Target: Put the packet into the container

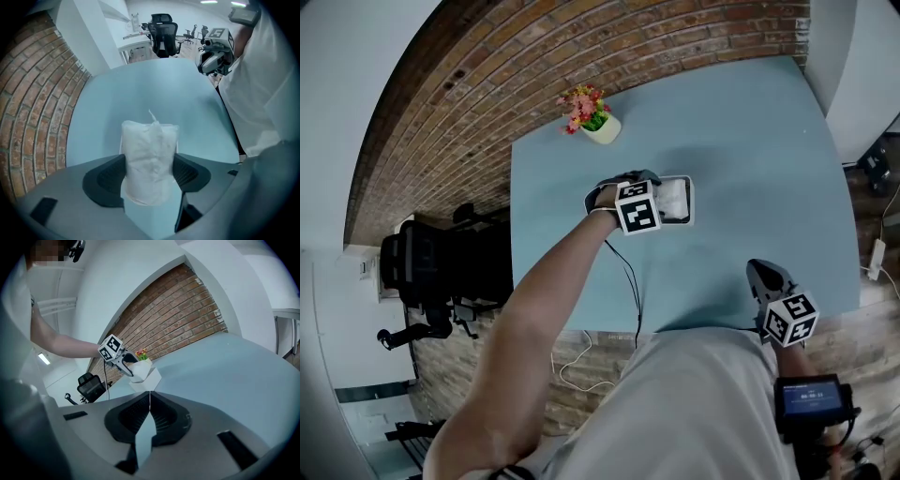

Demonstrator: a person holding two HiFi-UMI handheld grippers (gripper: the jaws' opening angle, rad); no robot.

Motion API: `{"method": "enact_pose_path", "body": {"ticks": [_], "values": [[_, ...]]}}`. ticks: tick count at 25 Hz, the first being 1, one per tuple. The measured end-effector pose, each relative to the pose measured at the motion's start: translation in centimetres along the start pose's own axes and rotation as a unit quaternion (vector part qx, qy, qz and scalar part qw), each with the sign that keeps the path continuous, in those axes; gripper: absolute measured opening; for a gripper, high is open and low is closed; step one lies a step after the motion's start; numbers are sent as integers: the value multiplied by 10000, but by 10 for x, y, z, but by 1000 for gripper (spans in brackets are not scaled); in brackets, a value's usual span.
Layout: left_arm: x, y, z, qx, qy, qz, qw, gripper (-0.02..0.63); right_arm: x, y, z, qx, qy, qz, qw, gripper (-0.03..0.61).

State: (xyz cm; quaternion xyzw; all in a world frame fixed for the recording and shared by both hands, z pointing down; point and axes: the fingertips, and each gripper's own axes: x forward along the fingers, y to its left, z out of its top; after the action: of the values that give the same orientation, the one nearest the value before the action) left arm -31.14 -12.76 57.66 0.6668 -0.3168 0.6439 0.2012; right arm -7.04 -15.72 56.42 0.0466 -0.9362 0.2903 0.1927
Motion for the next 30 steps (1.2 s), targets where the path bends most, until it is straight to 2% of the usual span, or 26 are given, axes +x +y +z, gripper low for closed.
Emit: {"method": "enact_pose_path", "body": {"ticks": [10,18,25,30], "values": [[35,-8,3,400,410,-589,9966,325,-15,-15,-9,226,-19,-298,9993,11],[56,-10,-1,132,643,-849,9942,325,-29,-31,-16,312,11,-505,9982,11],[48,-1,0,15,632,-478,9969,328,-31,-35,-18,91,235,-398,9989,11],[23,9,2,-683,253,-43,9973,328,-28,-36,-14,-47,308,-118,9994,11]]}}
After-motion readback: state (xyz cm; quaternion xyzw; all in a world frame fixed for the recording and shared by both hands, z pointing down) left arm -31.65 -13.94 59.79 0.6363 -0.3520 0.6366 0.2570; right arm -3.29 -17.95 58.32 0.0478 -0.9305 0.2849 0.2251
